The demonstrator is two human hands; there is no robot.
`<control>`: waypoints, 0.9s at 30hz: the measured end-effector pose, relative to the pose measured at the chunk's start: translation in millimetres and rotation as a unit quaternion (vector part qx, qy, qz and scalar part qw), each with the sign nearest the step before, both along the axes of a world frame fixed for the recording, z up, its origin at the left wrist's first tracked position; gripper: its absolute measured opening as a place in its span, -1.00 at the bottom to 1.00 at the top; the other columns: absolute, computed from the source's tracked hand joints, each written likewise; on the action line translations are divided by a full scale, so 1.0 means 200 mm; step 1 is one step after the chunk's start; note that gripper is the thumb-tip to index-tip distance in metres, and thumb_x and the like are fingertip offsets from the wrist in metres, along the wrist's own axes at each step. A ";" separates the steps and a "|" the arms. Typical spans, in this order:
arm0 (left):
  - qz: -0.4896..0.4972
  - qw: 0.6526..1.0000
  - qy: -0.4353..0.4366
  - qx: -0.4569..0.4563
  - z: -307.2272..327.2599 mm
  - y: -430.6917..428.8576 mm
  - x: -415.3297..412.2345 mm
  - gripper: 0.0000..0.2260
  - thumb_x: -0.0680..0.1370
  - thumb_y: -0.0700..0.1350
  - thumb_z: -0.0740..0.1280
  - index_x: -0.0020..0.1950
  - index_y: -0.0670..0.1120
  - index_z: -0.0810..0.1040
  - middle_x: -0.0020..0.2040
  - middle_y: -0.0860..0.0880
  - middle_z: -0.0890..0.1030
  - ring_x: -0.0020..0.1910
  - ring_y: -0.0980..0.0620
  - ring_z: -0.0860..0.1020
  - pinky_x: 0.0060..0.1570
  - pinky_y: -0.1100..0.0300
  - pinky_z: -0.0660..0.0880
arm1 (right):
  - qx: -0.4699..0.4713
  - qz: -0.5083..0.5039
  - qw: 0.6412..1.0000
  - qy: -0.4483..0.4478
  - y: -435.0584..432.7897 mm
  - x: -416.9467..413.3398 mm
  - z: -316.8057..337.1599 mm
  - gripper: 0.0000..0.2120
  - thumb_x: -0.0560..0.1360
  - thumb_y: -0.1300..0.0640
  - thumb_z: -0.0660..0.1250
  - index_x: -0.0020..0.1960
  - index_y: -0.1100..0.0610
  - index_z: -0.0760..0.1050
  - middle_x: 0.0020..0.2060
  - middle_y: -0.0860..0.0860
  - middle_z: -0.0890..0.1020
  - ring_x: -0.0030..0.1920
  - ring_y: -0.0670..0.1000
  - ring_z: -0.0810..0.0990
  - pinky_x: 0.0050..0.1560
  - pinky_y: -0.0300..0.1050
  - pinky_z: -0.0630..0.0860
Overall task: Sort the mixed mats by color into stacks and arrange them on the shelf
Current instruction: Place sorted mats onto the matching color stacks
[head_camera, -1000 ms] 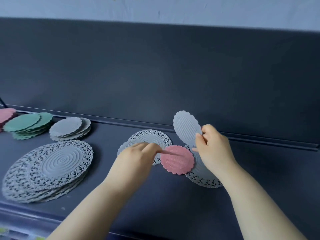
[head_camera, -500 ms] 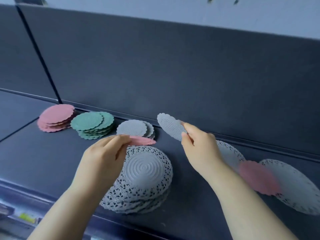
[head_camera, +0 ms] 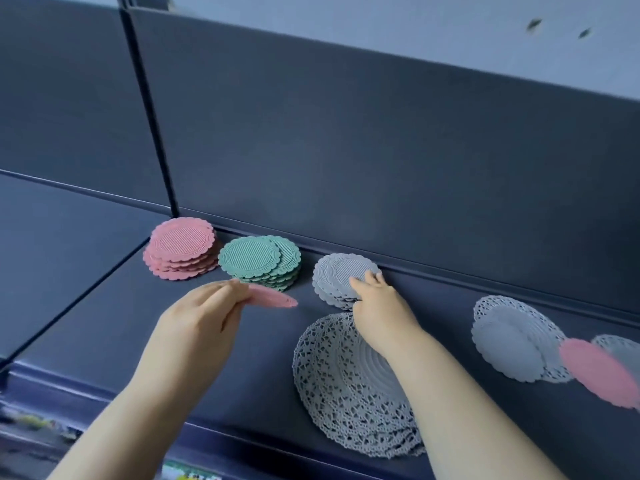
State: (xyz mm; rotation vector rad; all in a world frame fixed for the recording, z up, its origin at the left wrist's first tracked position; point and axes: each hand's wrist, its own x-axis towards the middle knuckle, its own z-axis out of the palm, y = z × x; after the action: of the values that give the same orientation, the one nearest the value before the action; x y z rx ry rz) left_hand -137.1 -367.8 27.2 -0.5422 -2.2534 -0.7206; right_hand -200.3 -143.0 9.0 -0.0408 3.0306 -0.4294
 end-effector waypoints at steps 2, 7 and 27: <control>-0.022 1.000 -0.012 -0.008 0.00 0.02 0.01 -0.47 0.38 -0.35 0.31 0.09 0.25 0.33 0.14 0.66 0.23 0.07 0.37 0.35 0.08 0.65 0.20 | -0.006 0.003 1.000 -0.014 0.00 0.00 0.01 -0.56 0.55 0.26 0.03 0.42 0.12 0.20 0.49 0.09 0.08 0.49 0.06 -0.04 0.38 -0.09 0.14; -0.018 0.998 -0.048 -0.035 -0.02 0.06 0.01 -0.44 0.37 -0.35 0.29 0.10 0.27 0.29 0.18 0.43 0.37 0.06 0.30 0.45 0.17 0.60 0.19 | 0.017 0.009 1.000 -0.023 0.00 -0.03 0.03 -0.57 0.56 0.24 0.02 0.43 0.13 0.18 0.48 0.12 0.09 0.48 0.09 0.00 0.36 -0.07 0.18; -0.080 0.995 -0.015 -0.065 0.08 -0.58 -0.40 -0.45 0.41 -0.39 0.26 0.10 0.27 0.38 0.10 0.61 0.35 0.14 0.39 0.39 0.14 0.60 0.22 | -0.078 0.032 0.992 0.089 -0.67 0.02 0.21 -0.46 0.61 -0.08 -0.05 0.51 0.05 -0.12 0.51 -0.10 -0.02 0.48 -0.16 -0.14 0.38 -0.29 -0.08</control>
State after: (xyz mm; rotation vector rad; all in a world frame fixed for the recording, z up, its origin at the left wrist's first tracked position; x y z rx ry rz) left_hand -216.8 -484.2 42.5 -0.7864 -2.3141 -0.6678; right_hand -196.9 -277.4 51.0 -0.1964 3.1503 -0.6904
